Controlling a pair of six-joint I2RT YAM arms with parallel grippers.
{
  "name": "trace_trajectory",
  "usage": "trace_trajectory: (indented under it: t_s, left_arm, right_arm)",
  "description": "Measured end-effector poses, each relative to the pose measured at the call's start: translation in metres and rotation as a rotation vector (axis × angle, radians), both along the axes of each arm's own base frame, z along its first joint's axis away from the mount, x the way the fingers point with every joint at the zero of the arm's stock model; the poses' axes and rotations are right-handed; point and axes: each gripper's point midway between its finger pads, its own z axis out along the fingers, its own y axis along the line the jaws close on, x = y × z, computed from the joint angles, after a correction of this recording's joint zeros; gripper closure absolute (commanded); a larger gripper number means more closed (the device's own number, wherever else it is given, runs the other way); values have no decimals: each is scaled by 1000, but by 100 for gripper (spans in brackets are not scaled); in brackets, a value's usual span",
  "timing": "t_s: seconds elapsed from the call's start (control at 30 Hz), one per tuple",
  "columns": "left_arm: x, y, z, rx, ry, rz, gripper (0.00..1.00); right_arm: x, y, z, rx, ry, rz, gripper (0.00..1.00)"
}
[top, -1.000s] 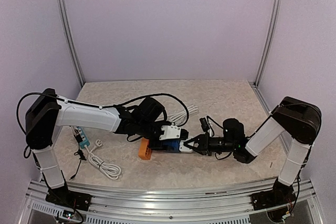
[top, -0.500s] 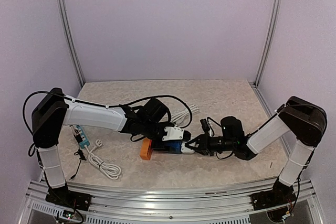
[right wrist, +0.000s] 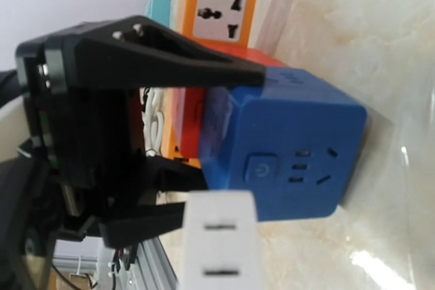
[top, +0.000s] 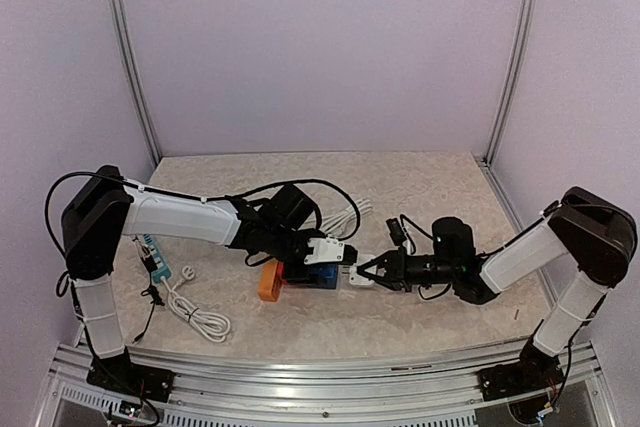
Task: Pull the plug off the socket
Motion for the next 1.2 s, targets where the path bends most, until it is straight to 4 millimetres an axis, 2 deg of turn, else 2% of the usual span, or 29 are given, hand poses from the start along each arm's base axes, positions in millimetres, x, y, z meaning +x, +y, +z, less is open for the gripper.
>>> trace_trajectory:
  t_s: [0.27,0.47,0.57,0.63,0.67,0.8,0.93,1.0,1.07,1.2]
  left_arm:
    - [1,1,2,5,5,19,31]
    - [3,6,1,26,4,46,19]
    - [5,7,12,18,-15,58,12]
    - [8,8,28,-3,-38,71,3]
    - [8,8,38,-19,-50,75,1]
    - [11,7,90,-116,-111,104,1]
    - [8,11,155,-260,-183,148,1]
    - [-2,13,179,-336,-203,160,1]
    - [-19,15,199,-417,-220,166,1]
    - [-71,17,210,-539,-131,141,1]
  right_arm:
    - [1,-15,-6,-12,2,-21,100]
    - [0,-16,18,8,-95,-6,100]
    - [-1,-17,31,8,-153,4,100]
    - [-2,-18,39,2,-195,12,100]
    - [-2,-19,42,-1,-212,16,100]
    - [-5,-21,59,-6,-294,33,100]
    - [-11,-23,81,4,-390,58,100]
    - [-15,-24,94,16,-442,73,100]
    - [-18,-24,109,30,-498,92,100]
    - [-31,-24,138,72,-609,147,100]
